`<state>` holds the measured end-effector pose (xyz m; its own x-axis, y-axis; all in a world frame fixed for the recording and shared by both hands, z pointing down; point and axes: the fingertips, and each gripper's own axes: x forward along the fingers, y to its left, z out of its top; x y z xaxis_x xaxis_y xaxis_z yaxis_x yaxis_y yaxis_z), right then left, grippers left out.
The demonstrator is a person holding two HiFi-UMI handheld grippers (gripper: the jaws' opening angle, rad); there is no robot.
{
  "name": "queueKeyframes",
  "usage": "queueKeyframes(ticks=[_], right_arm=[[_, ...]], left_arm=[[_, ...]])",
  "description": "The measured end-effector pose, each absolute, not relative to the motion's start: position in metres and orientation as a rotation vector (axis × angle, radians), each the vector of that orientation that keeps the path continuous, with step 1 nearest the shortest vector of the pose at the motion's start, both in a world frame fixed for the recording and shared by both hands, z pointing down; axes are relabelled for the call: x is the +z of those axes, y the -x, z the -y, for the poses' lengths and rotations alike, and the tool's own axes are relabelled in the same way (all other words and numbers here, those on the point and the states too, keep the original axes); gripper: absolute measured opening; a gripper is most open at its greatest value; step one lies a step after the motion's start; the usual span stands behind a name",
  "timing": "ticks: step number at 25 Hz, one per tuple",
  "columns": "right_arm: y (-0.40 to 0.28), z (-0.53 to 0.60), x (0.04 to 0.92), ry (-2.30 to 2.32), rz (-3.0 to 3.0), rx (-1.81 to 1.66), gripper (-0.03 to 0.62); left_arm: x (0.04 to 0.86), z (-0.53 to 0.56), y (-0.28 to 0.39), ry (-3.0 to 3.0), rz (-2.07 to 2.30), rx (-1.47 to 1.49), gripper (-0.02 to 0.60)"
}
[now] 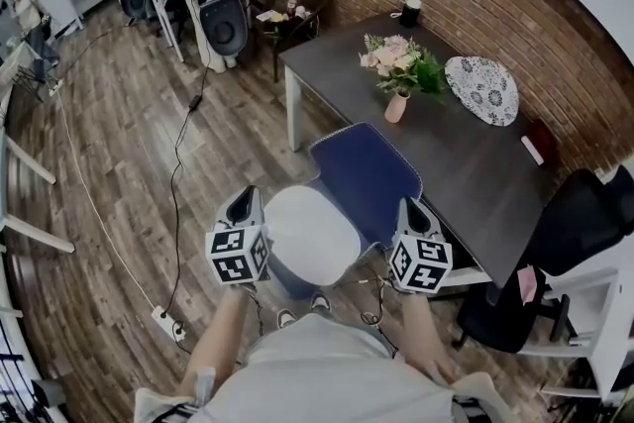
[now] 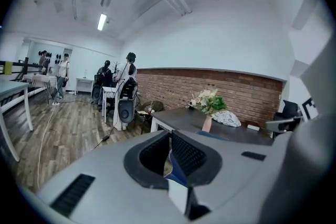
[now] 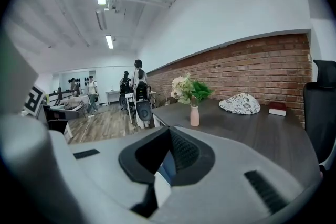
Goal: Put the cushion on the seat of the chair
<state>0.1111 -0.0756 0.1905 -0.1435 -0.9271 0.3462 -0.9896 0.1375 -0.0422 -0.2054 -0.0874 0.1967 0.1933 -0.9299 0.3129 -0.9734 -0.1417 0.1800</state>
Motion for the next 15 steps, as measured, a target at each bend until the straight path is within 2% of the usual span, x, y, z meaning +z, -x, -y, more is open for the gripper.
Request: queueKeyframes(ticks=[15], right_arm=[[-0.102, 0.087, 0.191, -1.848, 2.205, 0.427, 0.001]], left_arm=[[0.203, 0.095, 0.204, -2.113, 1.803, 0.191, 0.015]])
